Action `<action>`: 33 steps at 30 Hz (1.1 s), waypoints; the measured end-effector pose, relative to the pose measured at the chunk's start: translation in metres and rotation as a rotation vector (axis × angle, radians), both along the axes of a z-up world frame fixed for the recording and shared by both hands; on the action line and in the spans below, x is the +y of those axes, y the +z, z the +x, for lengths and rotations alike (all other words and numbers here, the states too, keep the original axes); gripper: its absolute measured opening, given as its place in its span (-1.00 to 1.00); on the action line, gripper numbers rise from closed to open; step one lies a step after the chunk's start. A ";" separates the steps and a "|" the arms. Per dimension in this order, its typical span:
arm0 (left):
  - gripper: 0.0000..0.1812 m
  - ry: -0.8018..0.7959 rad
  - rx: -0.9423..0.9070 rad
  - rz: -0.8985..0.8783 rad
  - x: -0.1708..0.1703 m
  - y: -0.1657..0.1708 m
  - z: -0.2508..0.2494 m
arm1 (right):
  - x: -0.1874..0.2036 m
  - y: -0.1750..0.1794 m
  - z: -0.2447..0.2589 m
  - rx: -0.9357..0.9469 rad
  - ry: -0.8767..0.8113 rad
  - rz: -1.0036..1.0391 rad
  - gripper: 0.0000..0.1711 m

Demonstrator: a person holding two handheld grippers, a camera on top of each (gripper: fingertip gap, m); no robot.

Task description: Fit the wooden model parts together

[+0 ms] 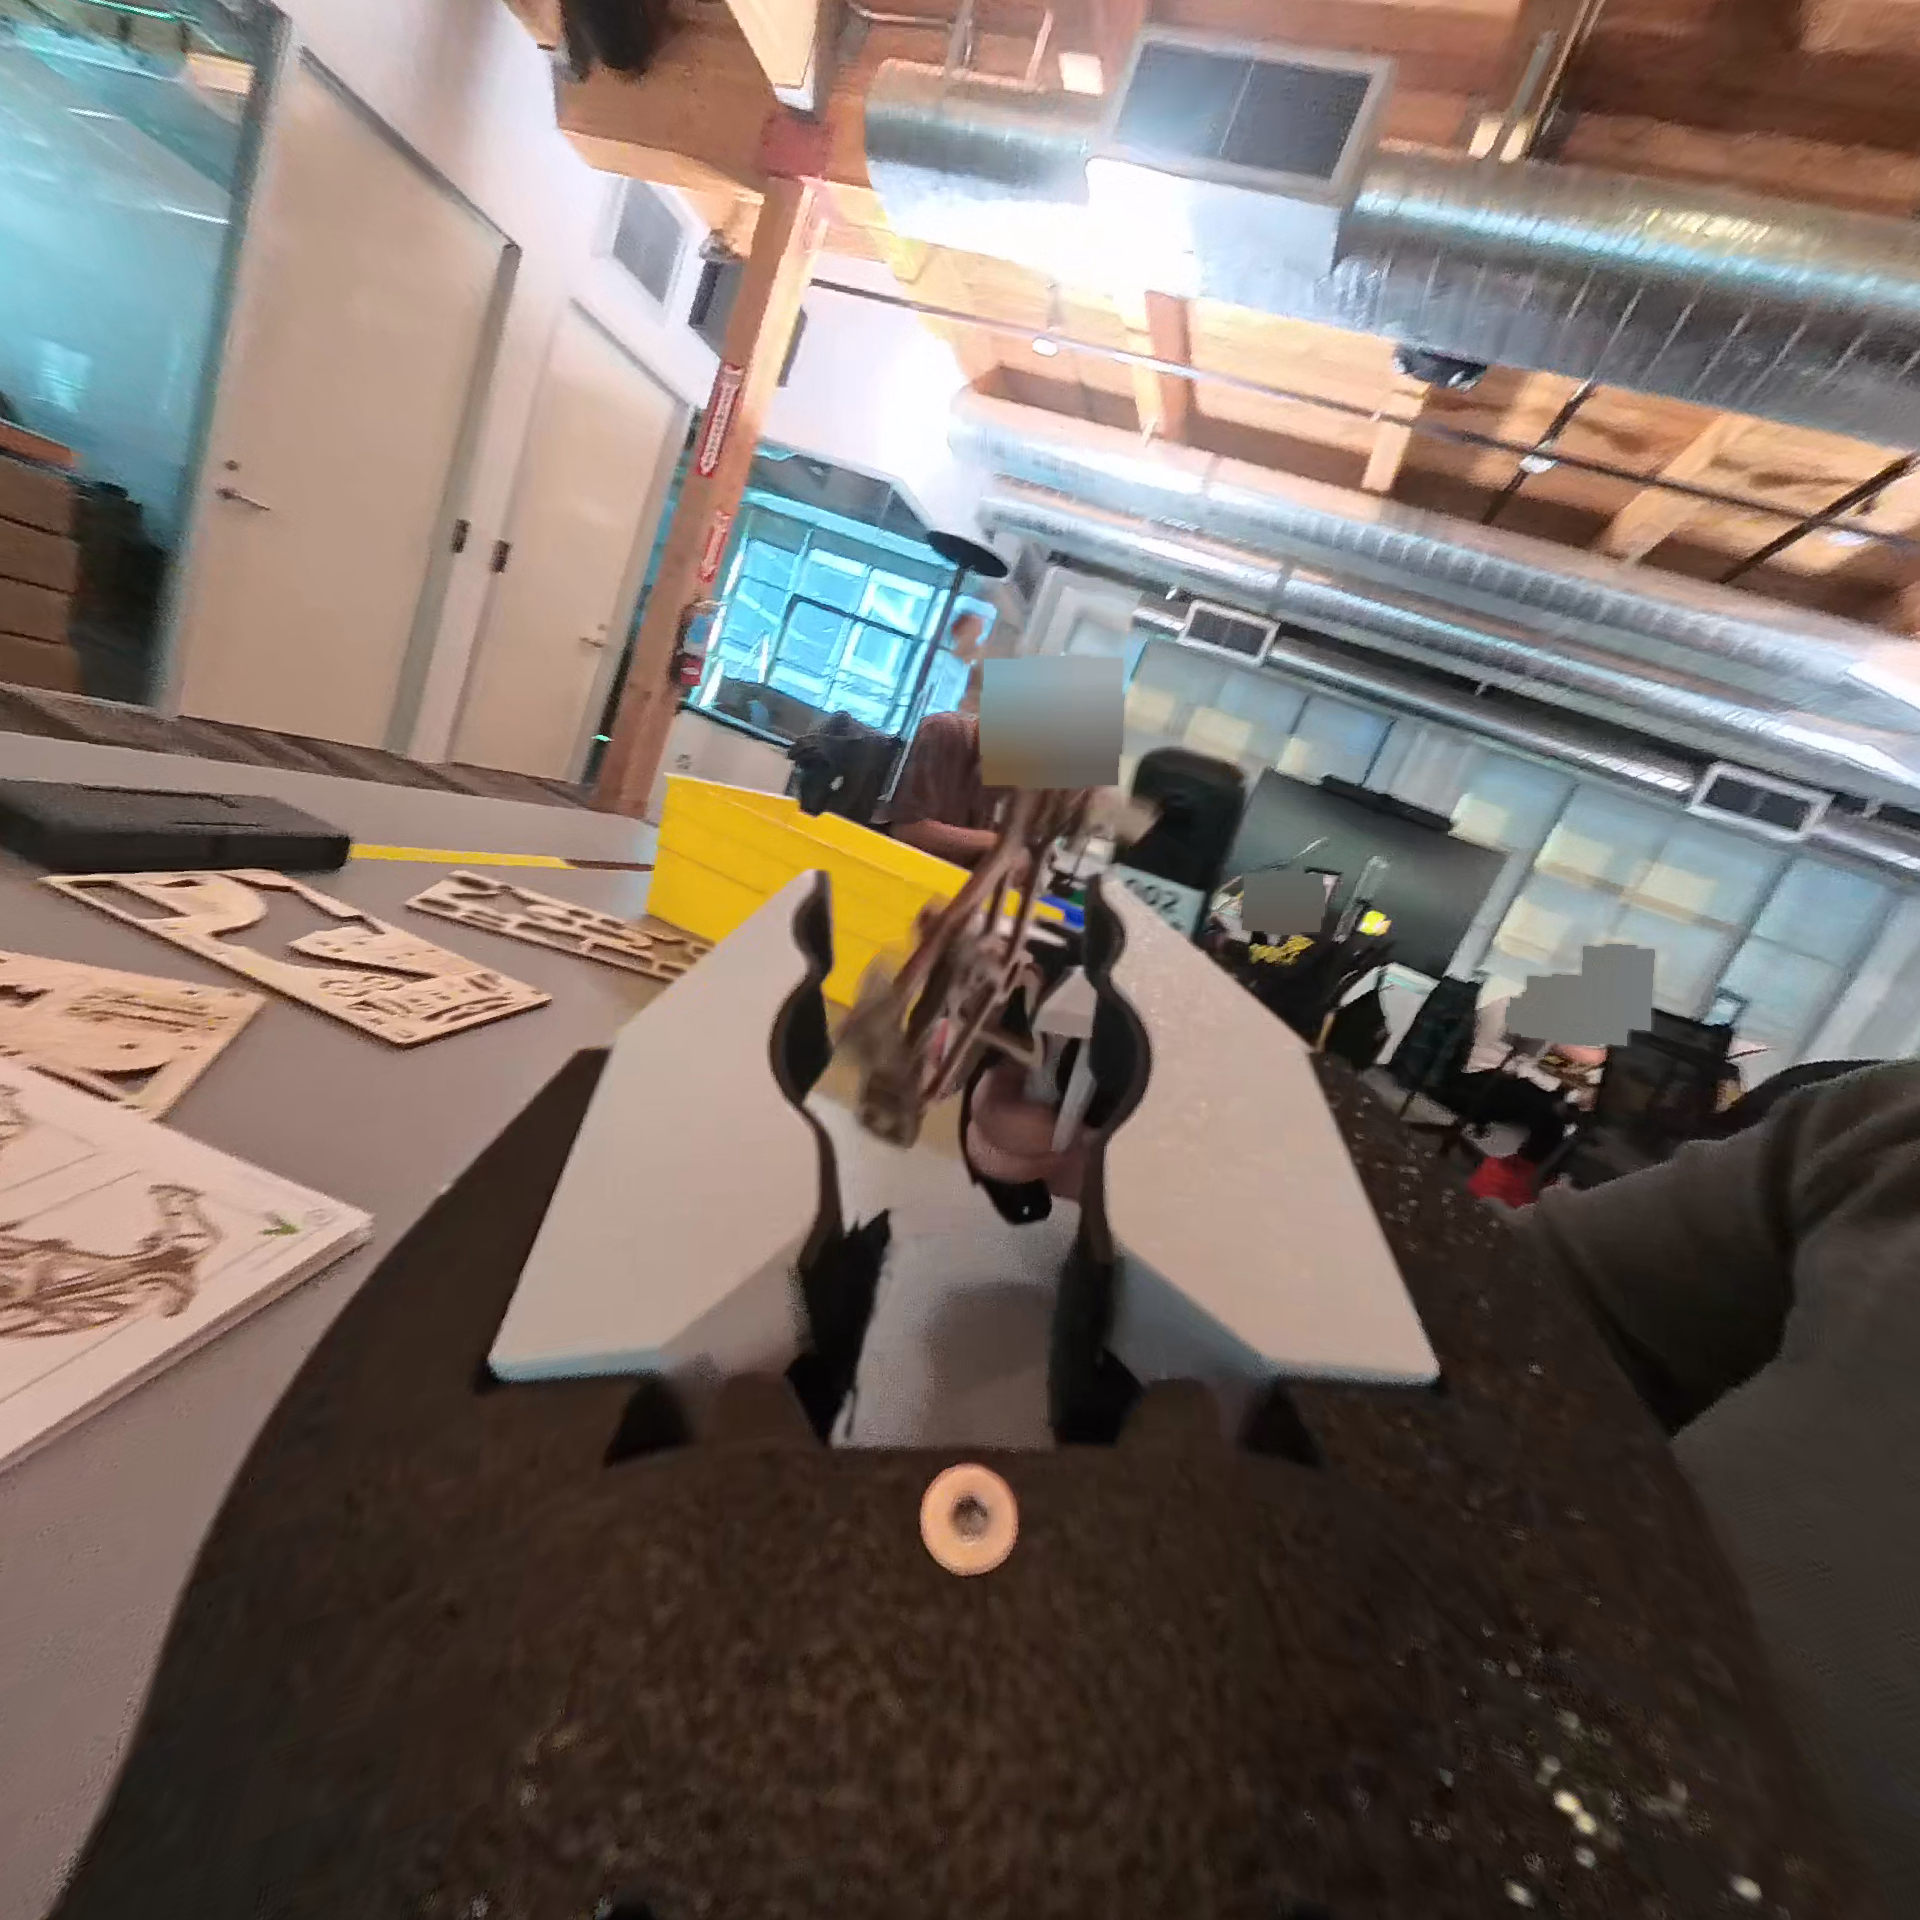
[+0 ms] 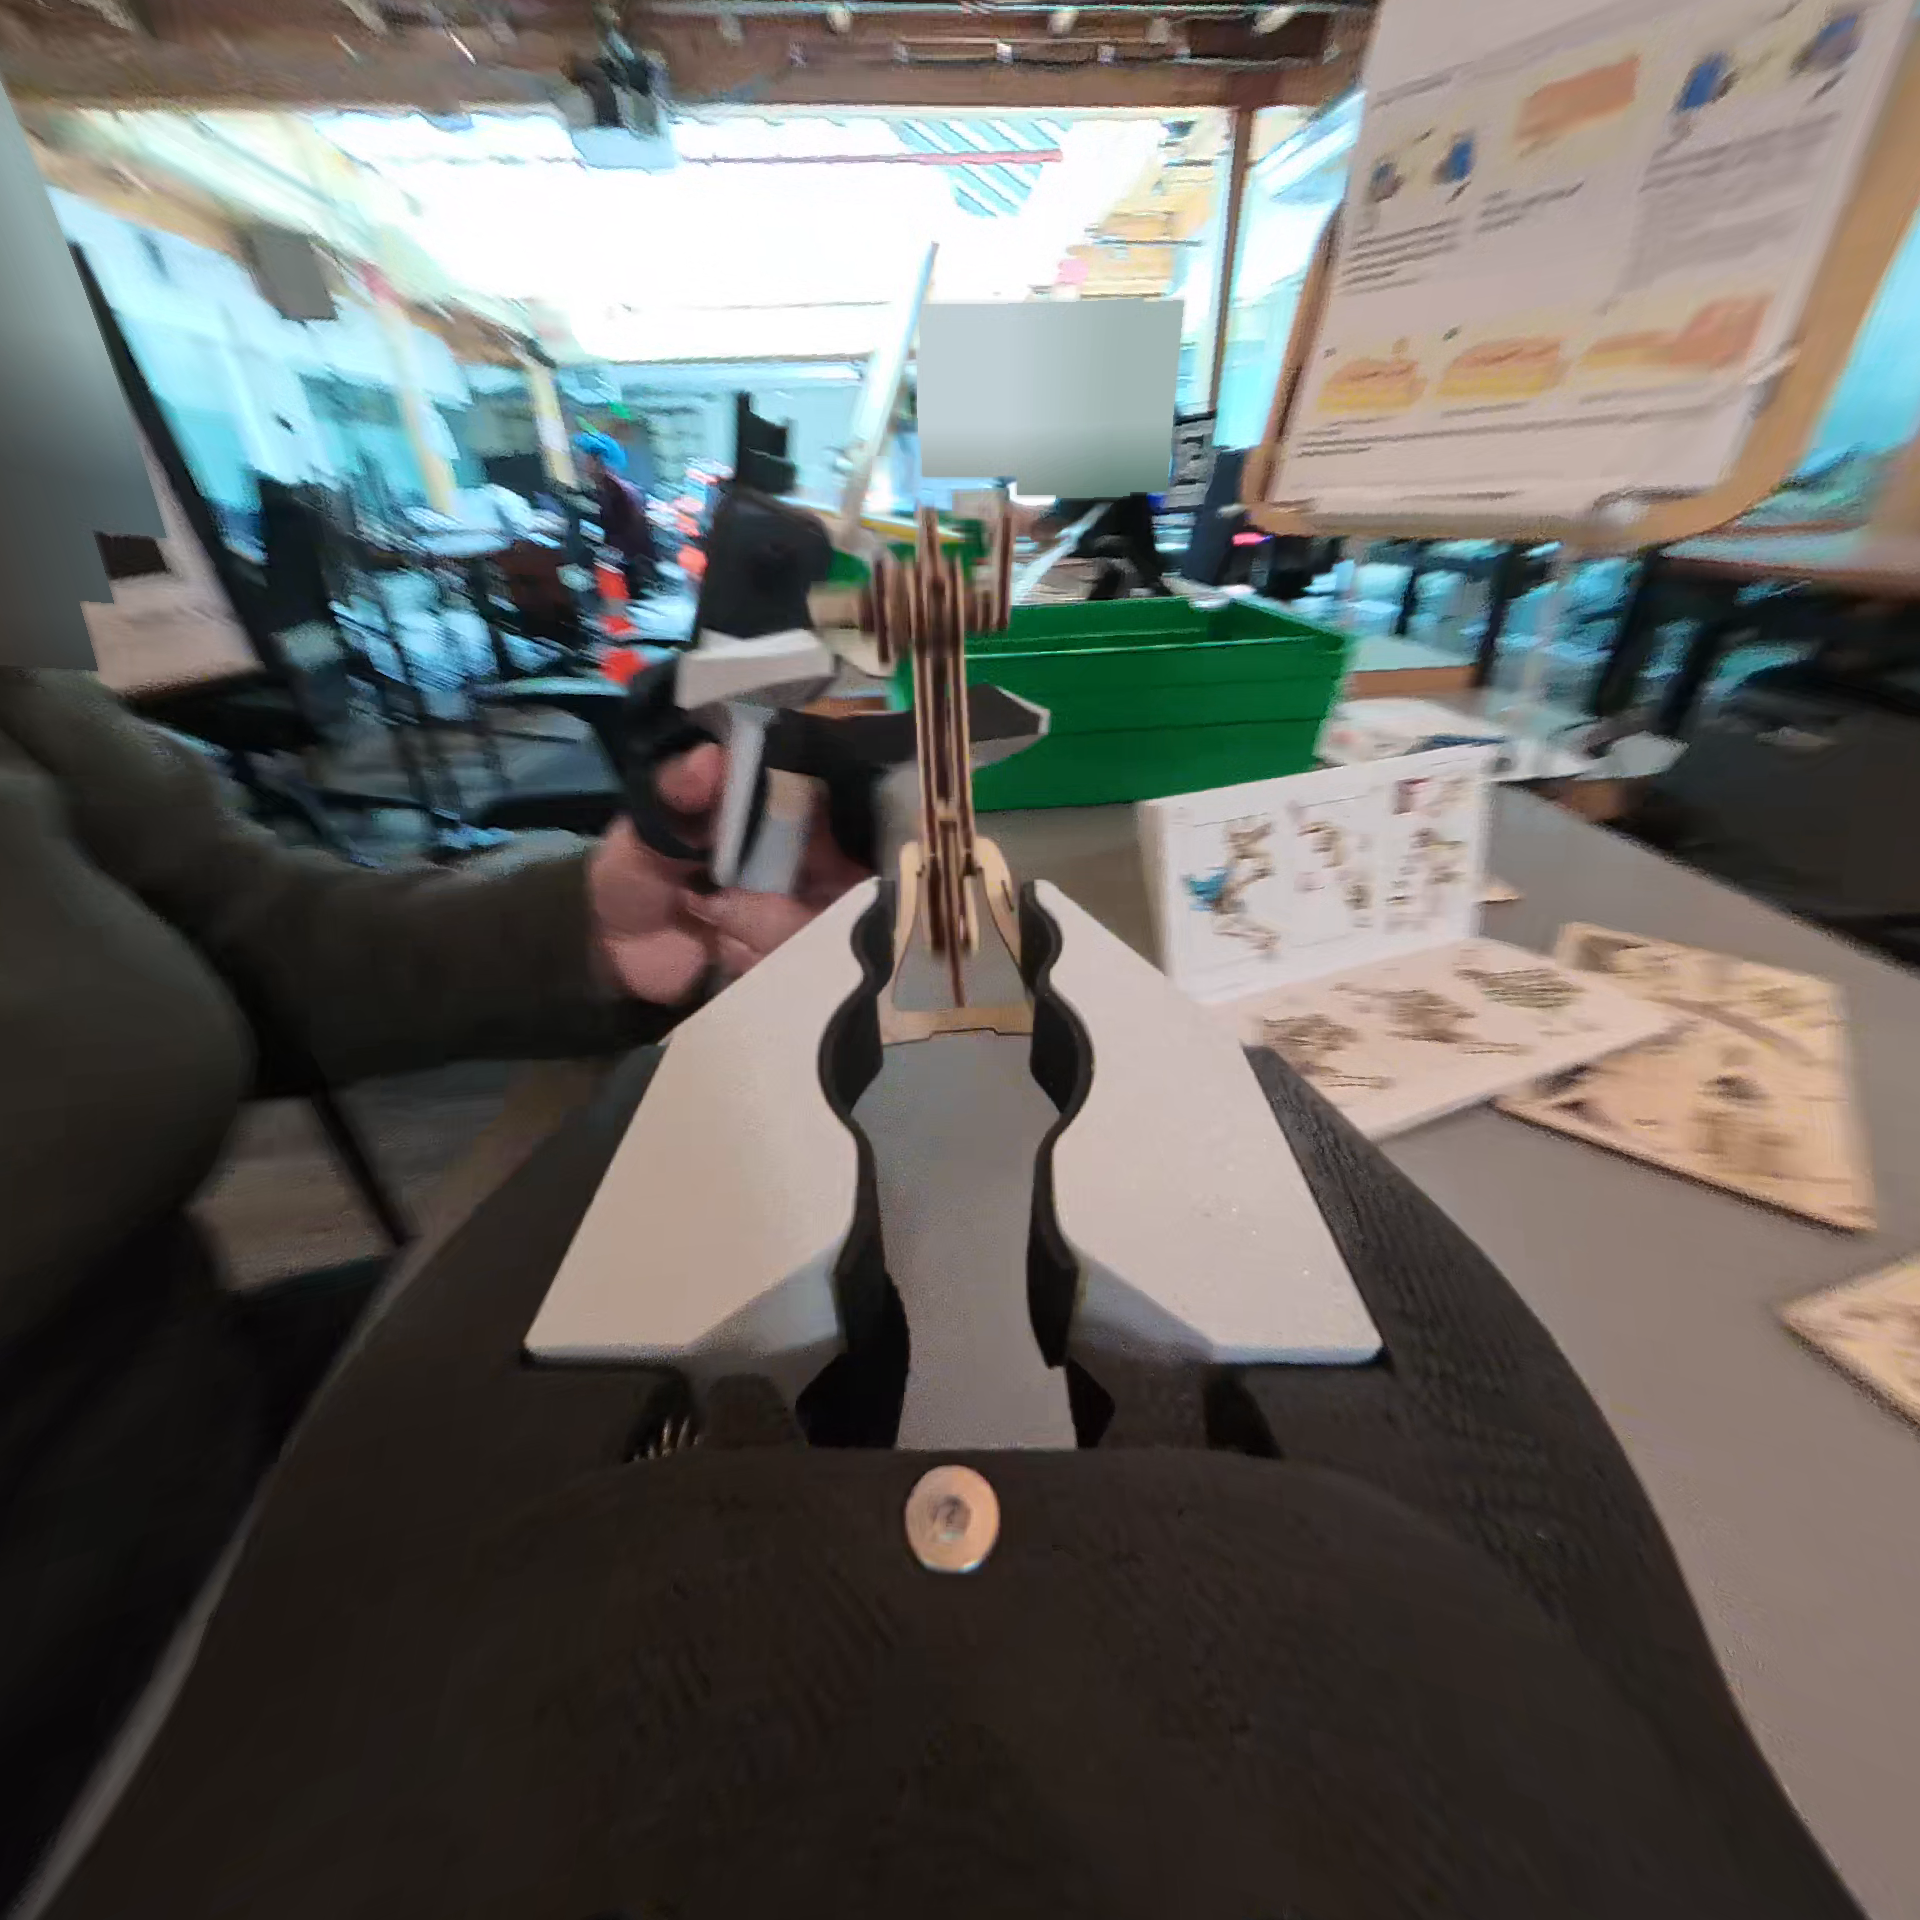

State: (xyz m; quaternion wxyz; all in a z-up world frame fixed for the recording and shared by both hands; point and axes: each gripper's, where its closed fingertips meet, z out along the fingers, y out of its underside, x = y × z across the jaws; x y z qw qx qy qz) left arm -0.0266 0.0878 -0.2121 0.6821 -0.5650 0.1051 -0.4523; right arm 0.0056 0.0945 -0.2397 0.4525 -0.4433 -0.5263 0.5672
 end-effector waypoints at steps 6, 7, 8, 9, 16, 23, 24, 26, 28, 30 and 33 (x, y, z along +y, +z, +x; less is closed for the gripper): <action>-0.13 0.007 0.150 -0.038 0.002 -0.012 0.002 | 0.023 -0.003 0.006 -0.041 -0.312 0.563 -0.77; -0.08 0.000 0.169 -0.051 0.002 -0.016 0.003 | 0.022 -0.004 0.005 -0.047 -0.337 0.658 -0.77; -0.05 -0.006 0.194 -0.070 0.003 -0.020 0.004 | 0.021 -0.006 0.004 -0.052 -0.358 0.744 -0.77; -0.01 -0.008 0.224 -0.093 0.005 -0.025 0.005 | 0.019 -0.008 0.003 -0.063 -0.373 0.820 -0.77; 0.11 0.038 0.408 -0.305 0.017 -0.066 -0.009 | 0.011 -0.022 -0.001 -0.095 -0.380 1.101 -0.77; 0.35 0.070 0.576 -0.498 0.011 -0.095 -0.041 | 0.009 -0.032 -0.003 -0.123 -0.341 1.118 -0.78; 0.36 0.092 0.586 -0.485 0.012 -0.092 -0.046 | 0.008 -0.031 -0.003 -0.119 -0.342 1.123 -0.78; 0.36 0.108 0.560 -0.475 0.012 -0.088 -0.051 | 0.006 -0.028 -0.002 -0.099 -0.342 1.131 -0.78; 0.37 0.011 0.446 -0.485 0.007 -0.081 -0.042 | 0.003 -0.024 -0.001 -0.068 -0.348 1.146 -0.78; 0.34 -0.122 0.251 -0.496 0.001 -0.067 -0.032 | 0.001 -0.020 0.000 -0.034 -0.359 1.185 -0.77; 0.17 -0.225 0.011 -0.524 0.000 -0.052 -0.033 | -0.003 -0.019 0.001 -0.020 -0.383 1.321 -0.78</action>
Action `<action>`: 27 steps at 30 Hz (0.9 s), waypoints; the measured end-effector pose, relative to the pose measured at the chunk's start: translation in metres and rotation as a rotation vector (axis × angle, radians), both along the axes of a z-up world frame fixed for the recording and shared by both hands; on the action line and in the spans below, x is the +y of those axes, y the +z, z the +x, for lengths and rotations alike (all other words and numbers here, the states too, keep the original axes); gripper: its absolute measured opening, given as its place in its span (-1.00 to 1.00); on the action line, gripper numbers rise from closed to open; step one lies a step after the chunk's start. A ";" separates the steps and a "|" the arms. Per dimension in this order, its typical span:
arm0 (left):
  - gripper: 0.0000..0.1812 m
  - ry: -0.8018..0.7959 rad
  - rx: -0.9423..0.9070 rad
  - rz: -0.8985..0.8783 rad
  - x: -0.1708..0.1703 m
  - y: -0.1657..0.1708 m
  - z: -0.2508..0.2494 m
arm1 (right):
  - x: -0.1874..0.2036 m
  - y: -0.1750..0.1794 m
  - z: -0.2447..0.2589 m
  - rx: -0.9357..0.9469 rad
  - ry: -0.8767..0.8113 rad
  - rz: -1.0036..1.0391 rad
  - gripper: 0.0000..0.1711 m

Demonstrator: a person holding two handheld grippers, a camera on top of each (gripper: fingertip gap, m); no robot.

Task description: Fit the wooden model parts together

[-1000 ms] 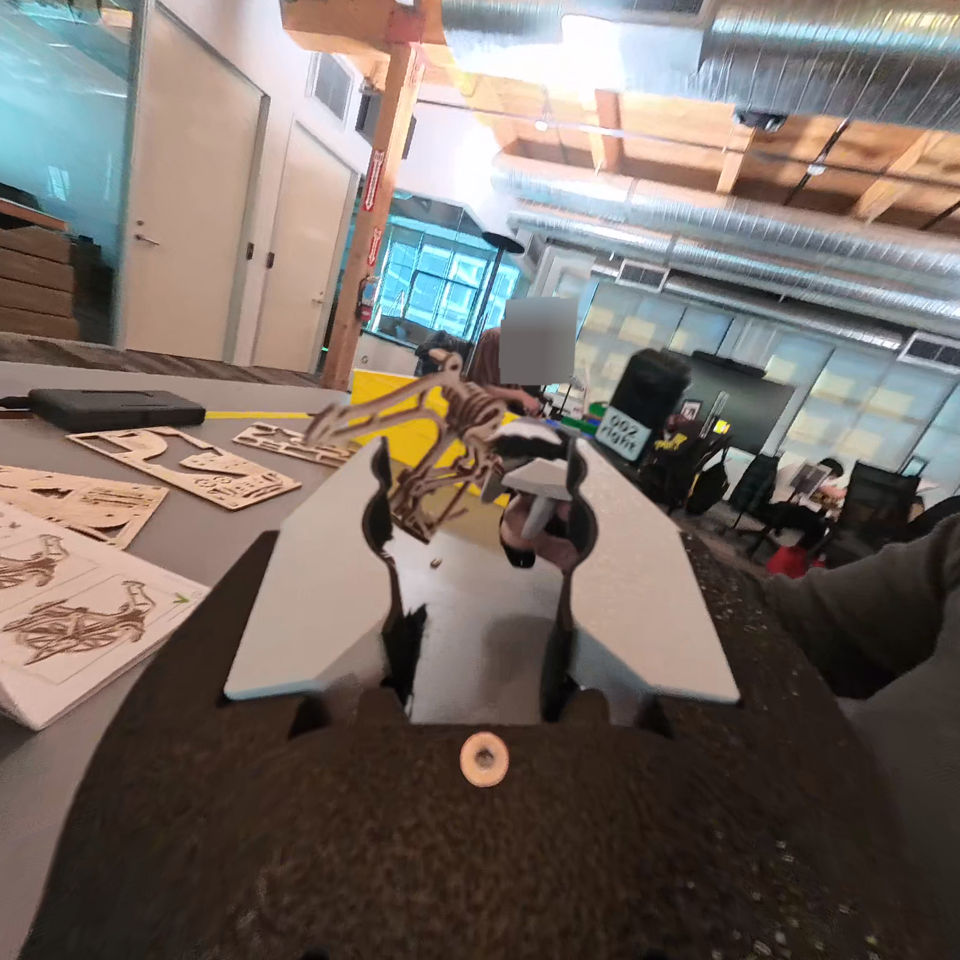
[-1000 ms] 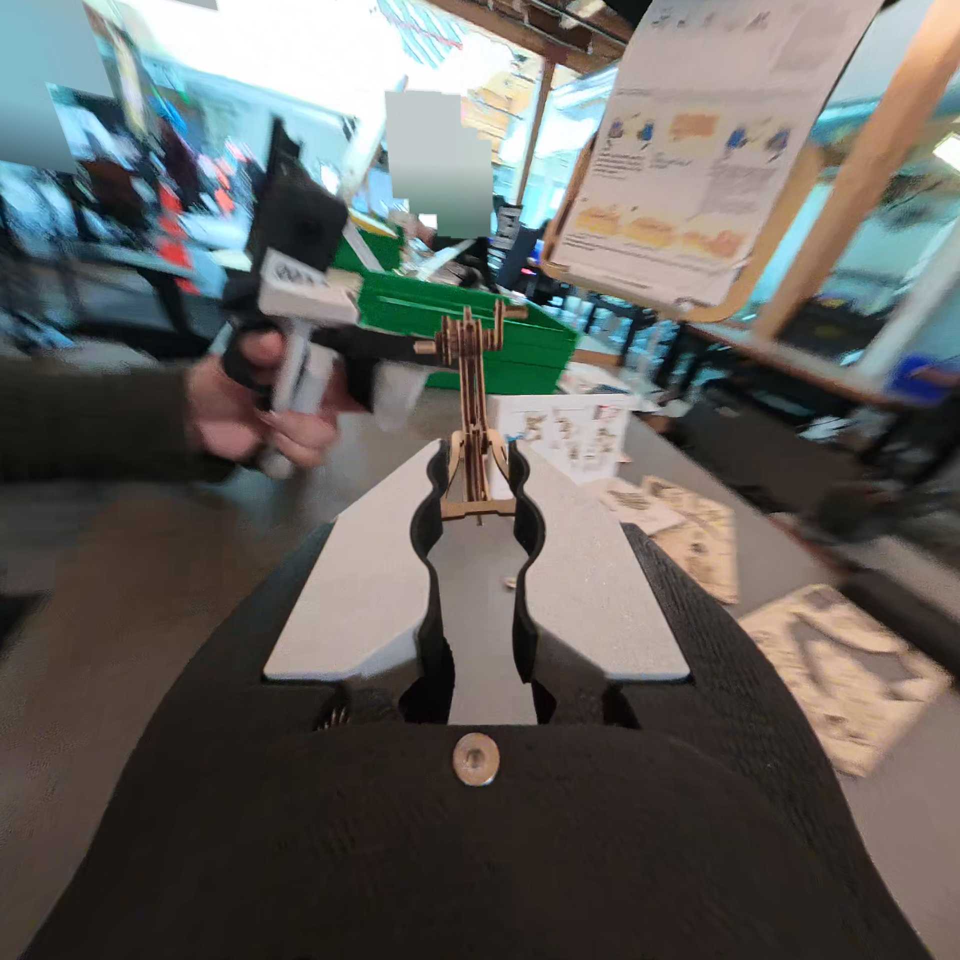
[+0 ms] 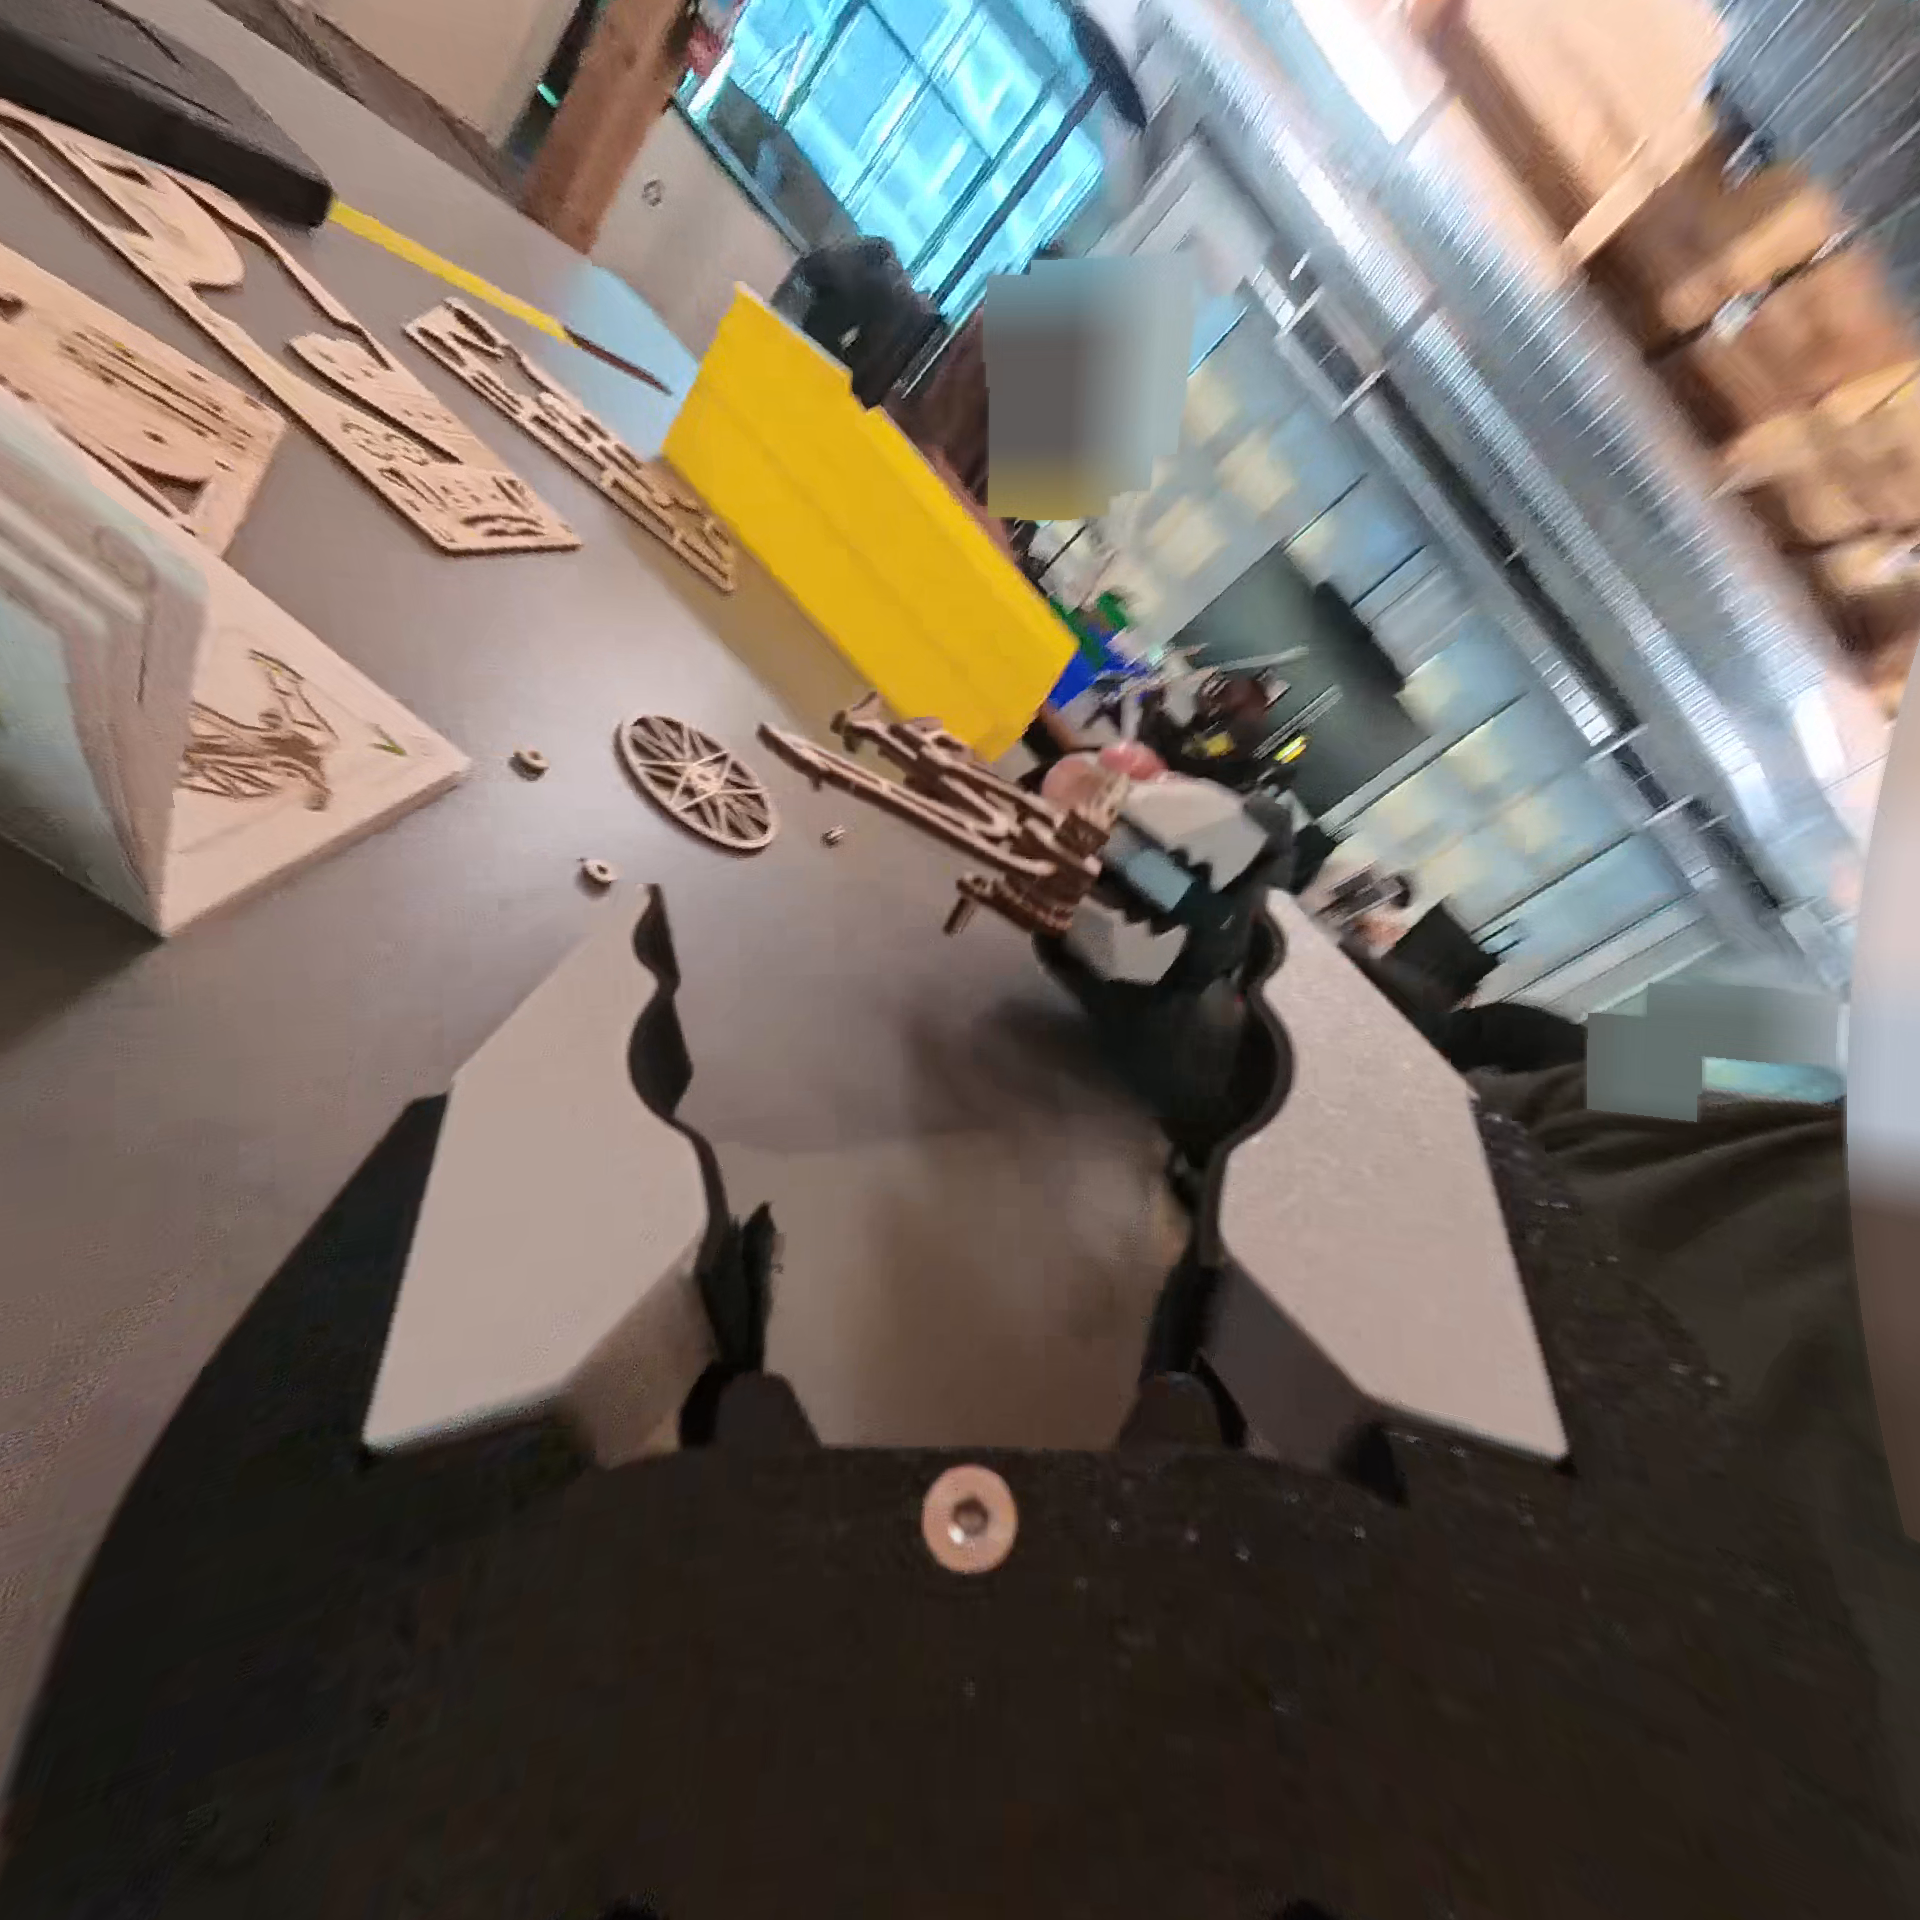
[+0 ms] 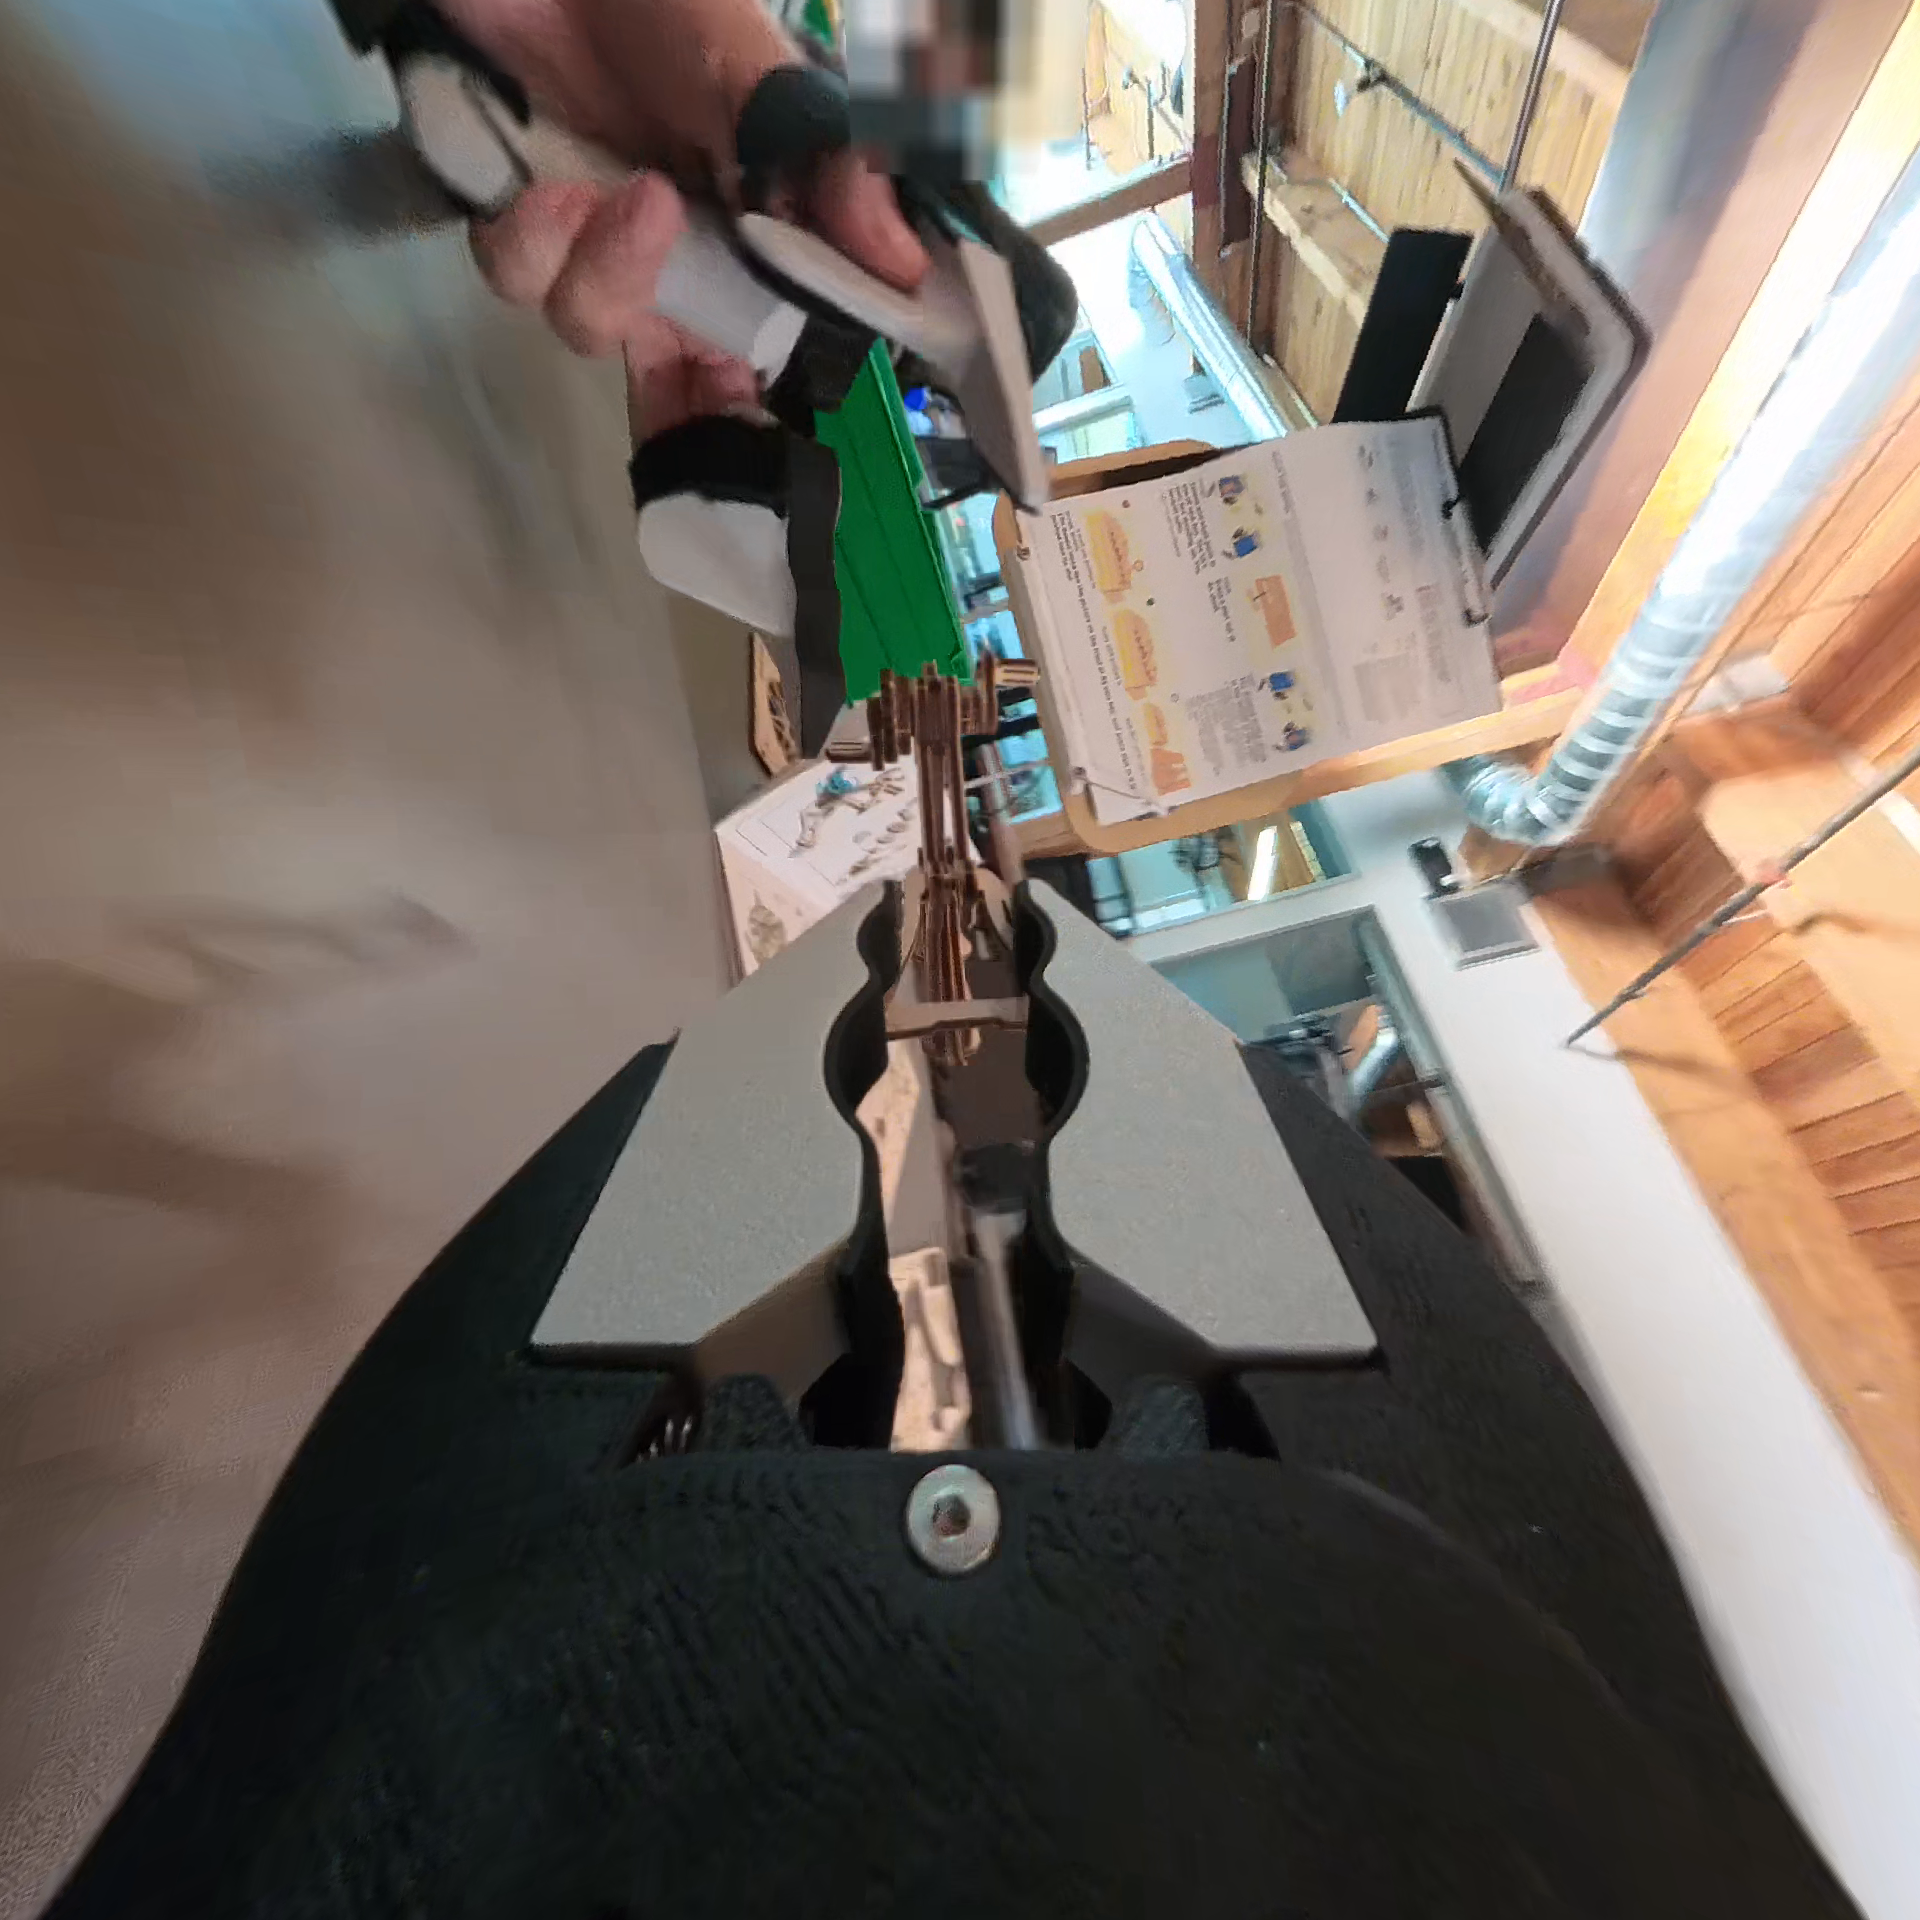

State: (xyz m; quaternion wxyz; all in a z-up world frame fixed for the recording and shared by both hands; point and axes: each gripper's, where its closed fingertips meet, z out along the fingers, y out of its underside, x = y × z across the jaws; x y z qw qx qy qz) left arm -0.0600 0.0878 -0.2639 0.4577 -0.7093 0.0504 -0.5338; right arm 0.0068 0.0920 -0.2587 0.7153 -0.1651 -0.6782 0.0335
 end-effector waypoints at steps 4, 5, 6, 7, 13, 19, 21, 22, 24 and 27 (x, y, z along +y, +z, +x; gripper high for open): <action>-0.12 -0.006 -0.138 -0.063 0.004 0.001 -0.001 | -0.007 -0.004 -0.002 -0.019 -0.022 0.211 -0.78; -0.19 -0.014 -0.158 -0.073 0.004 0.000 0.001 | -0.009 -0.006 -0.003 -0.028 -0.021 0.244 -0.78; -0.24 -0.025 -0.177 -0.081 0.005 0.000 0.004 | -0.012 -0.008 -0.004 -0.038 -0.019 0.275 -0.78; -0.29 -0.037 -0.190 -0.089 0.005 -0.001 0.007 | -0.014 -0.009 -0.005 -0.043 -0.017 0.305 -0.78; -0.98 -0.082 -0.183 -0.039 0.000 0.000 0.015 | -0.023 -0.008 -0.006 -0.017 -0.009 0.410 -0.79; -1.00 0.025 -0.160 0.101 0.004 0.016 -0.007 | -0.022 0.017 0.007 0.107 0.081 0.107 -0.52; -1.00 0.047 -0.167 0.128 0.005 0.019 -0.012 | -0.009 0.029 0.013 0.156 0.088 -0.085 -0.48; -1.00 0.057 -0.166 0.141 0.006 0.020 -0.013 | -0.004 0.035 0.016 0.185 0.100 -0.177 -0.49; -1.00 0.058 -0.175 0.187 0.005 0.025 -0.013 | 0.003 0.035 0.015 0.178 0.141 -0.386 -0.49; -1.00 0.030 -0.221 0.284 -0.001 0.043 -0.011 | 0.012 0.031 0.013 0.189 0.144 -0.496 -0.49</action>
